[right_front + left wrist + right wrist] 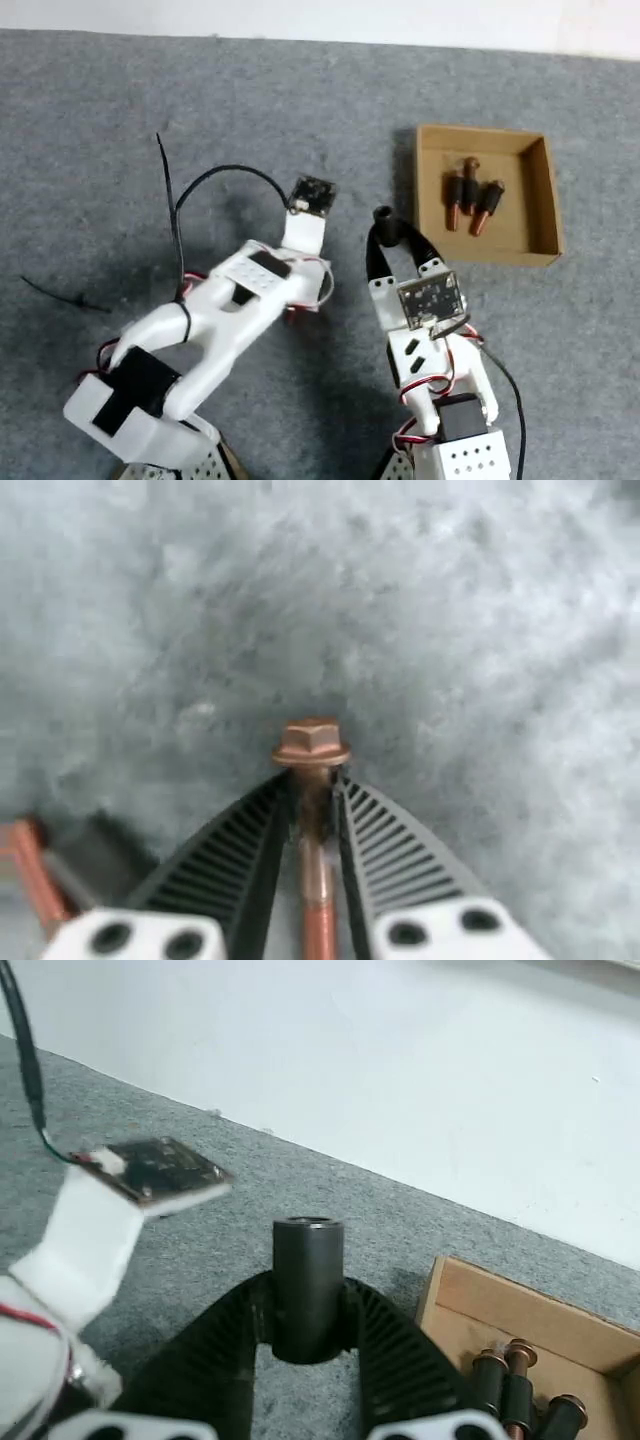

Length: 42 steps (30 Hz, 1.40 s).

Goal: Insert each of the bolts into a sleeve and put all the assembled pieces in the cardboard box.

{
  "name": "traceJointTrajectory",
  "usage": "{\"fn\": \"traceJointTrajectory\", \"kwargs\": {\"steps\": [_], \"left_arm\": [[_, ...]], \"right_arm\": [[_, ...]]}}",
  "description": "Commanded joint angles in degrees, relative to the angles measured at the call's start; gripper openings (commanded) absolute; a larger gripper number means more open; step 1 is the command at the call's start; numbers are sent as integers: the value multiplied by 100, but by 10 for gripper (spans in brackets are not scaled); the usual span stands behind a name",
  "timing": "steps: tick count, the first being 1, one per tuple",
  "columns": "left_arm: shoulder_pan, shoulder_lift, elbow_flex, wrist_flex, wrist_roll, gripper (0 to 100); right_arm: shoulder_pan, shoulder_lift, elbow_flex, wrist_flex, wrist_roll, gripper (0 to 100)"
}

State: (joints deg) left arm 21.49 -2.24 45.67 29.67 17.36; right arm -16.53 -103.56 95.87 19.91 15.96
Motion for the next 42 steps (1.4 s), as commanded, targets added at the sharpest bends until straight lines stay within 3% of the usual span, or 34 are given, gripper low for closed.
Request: {"fn": "traceJointTrajectory", "kwargs": {"steps": [1, 7, 16, 20, 30, 34, 42], "left_arm": [[-426, -778, 154, -422, 88, 6], [-840, -2510, 1455, -1512, 123, 6], [-813, -5244, 4040, -4220, 105, 6], [-804, -6202, 4822, -5064, 114, 8], [-804, -7996, 5200, -5125, 141, 7], [-796, -8620, 5200, -5108, 149, 7], [-171, -9481, 5200, -4176, 1442, 10]], "right_arm": [[40, -119, 400, -163, 53, 5], [-84, -163, 453, -163, 62, 8], [-743, -163, 541, -163, 70, 9], [-1033, -110, 593, -136, 527, 9], [-1262, -110, 602, -48, 756, 9], [-1701, -101, 611, 171, 774, 9], [-1956, -101, 611, 268, 774, 9]]}}
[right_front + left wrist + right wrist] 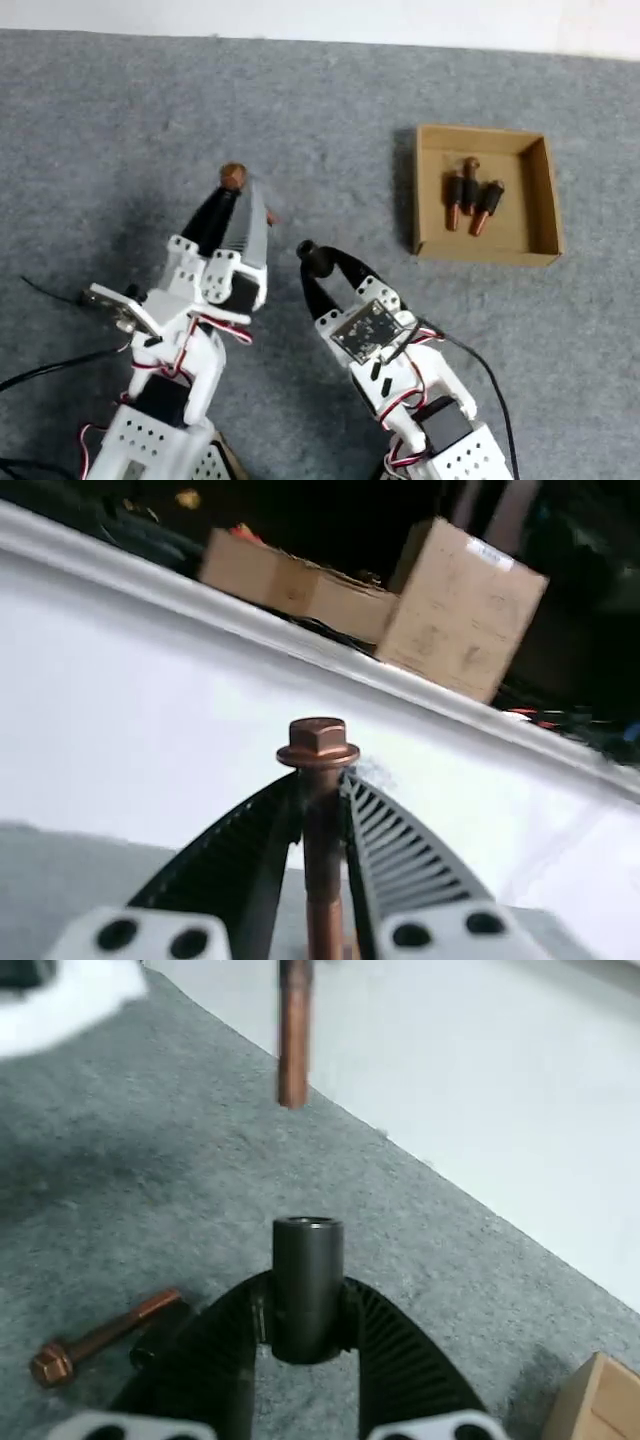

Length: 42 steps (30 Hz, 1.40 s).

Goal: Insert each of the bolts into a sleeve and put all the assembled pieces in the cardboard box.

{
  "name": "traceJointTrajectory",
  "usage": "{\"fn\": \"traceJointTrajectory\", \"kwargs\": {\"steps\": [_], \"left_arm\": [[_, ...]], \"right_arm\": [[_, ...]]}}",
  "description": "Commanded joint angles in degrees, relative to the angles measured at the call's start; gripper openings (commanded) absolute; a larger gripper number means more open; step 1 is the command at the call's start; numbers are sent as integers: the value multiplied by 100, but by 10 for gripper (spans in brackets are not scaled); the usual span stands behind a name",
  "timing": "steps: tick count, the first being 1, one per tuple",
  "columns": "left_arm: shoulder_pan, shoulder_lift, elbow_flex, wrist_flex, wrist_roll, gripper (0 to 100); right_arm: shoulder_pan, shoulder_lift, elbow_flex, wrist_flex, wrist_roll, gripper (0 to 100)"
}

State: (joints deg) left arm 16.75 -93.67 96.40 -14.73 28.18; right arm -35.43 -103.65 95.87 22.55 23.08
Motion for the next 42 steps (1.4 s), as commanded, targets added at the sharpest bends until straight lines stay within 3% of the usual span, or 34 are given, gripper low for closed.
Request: {"fn": "traceJointTrajectory", "kwargs": {"steps": [1, 15, 21, 42], "left_arm": [[382, -426, 119, 413, 422, 10], [576, -1024, 84, 1758, 431, 7], [1147, -1024, 84, 2127, 431, 8], [1165, -1042, 84, 2136, 431, 10]], "right_arm": [[-66, -92, 611, 4, 62, 9], [-57, -101, 602, 4, 62, 9], [-57, -101, 602, 4, 62, 8], [-84, -101, 567, 4, 26, 6]]}}
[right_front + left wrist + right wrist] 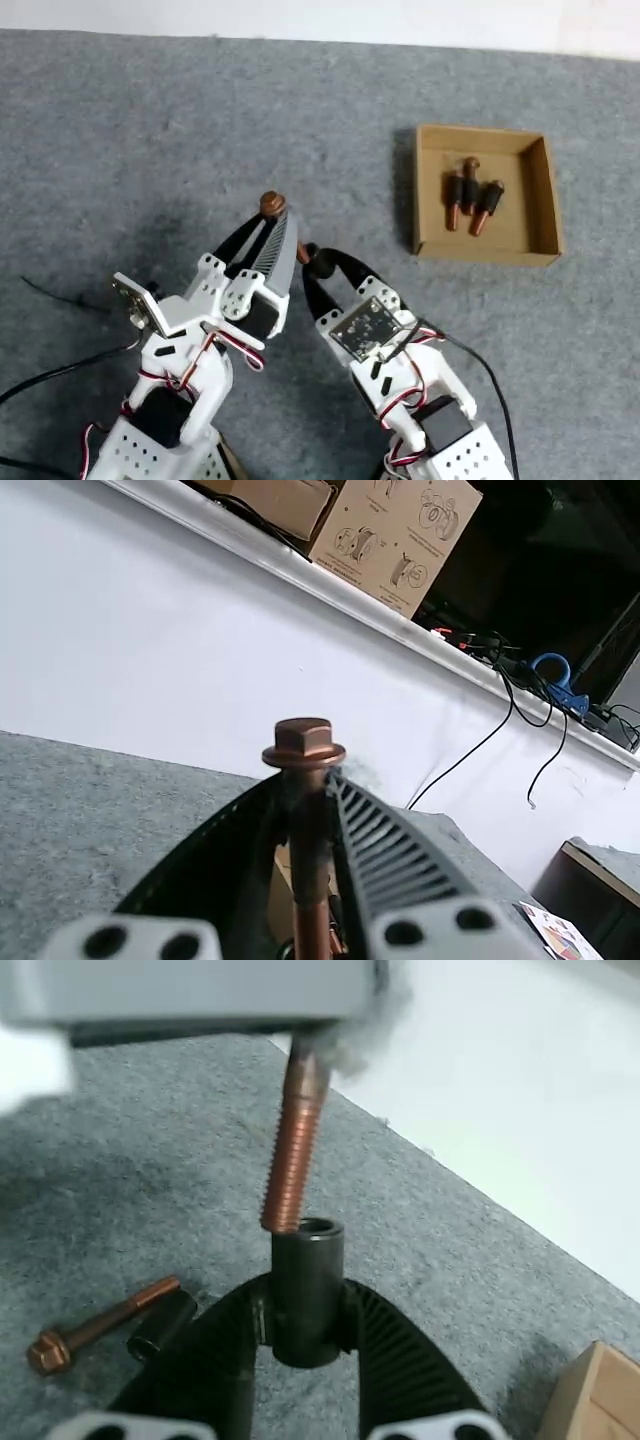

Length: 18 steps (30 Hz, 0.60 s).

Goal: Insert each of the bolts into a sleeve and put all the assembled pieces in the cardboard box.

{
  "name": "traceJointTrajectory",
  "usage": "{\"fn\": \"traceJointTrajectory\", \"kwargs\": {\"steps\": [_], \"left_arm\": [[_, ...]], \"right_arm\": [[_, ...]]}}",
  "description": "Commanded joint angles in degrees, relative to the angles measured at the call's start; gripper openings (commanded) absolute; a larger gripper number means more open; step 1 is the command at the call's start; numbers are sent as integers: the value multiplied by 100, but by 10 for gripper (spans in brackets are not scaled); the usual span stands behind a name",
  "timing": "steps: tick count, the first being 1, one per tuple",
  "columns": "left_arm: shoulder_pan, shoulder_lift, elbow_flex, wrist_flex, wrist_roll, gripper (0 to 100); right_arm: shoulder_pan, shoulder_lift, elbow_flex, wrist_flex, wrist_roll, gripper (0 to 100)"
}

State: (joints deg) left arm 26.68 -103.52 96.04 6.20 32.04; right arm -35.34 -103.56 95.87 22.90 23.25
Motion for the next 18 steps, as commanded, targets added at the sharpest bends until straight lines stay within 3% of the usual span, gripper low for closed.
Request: {"fn": "traceJointTrajectory", "kwargs": {"steps": [1, 18], "left_arm": [[127, -57, 119, 44, 44, 10], [-330, -48, 119, 44, 44, 10]], "right_arm": [[-92, -110, 567, -31, 9, 6], [-497, -163, 602, -22, 44, 6]]}}
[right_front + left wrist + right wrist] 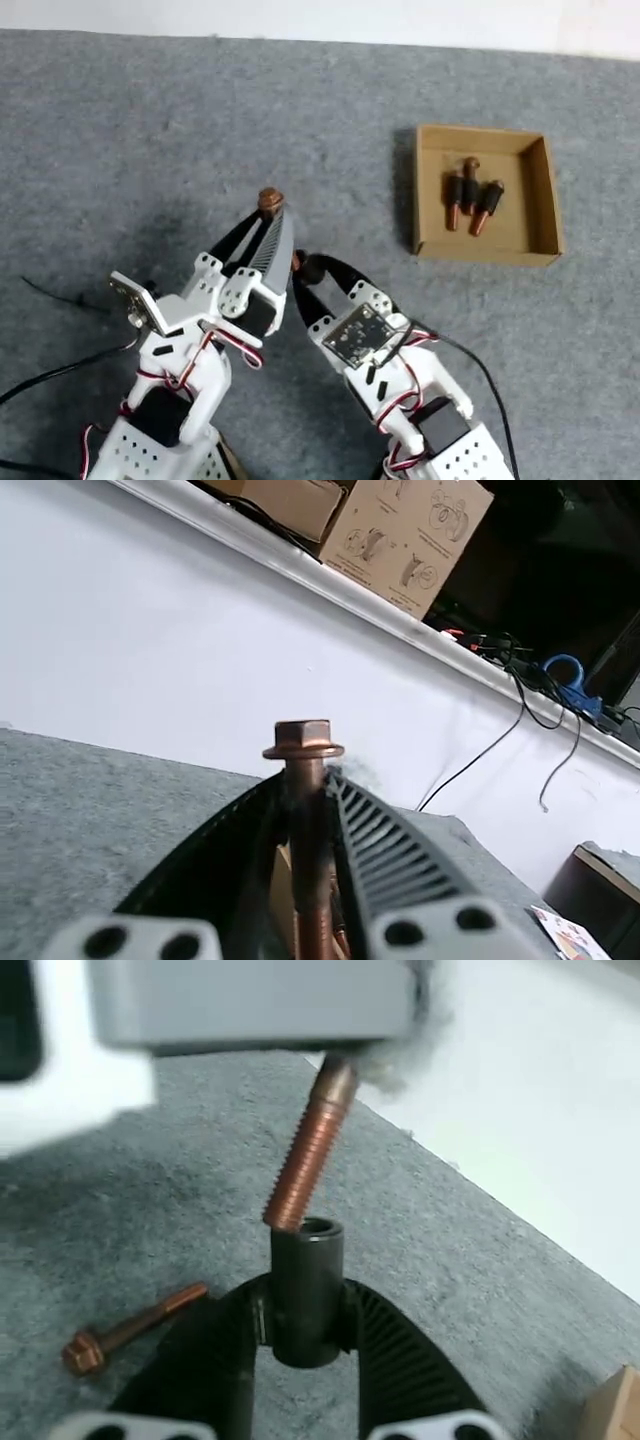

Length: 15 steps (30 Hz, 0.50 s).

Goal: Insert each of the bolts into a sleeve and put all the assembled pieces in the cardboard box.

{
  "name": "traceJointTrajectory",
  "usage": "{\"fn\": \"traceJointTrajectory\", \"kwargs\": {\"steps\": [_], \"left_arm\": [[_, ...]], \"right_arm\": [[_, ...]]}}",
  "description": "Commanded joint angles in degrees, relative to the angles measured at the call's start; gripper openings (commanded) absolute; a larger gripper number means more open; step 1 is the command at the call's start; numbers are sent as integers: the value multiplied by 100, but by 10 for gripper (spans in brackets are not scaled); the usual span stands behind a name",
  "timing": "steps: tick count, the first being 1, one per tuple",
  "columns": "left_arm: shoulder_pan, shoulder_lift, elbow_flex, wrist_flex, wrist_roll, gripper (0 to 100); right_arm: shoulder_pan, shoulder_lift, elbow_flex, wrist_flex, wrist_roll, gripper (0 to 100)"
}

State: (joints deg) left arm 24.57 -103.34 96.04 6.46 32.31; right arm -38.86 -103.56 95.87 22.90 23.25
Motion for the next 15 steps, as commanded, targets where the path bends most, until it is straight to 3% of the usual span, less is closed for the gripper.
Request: {"fn": "traceJointTrajectory", "kwargs": {"steps": [1, 15], "left_arm": [[-145, -66, 119, 18, 18, 10], [-136, -48, 119, 35, 18, 10]], "right_arm": [[-163, -163, 602, -22, 44, 6], [-154, -163, 602, -13, 44, 6]]}}
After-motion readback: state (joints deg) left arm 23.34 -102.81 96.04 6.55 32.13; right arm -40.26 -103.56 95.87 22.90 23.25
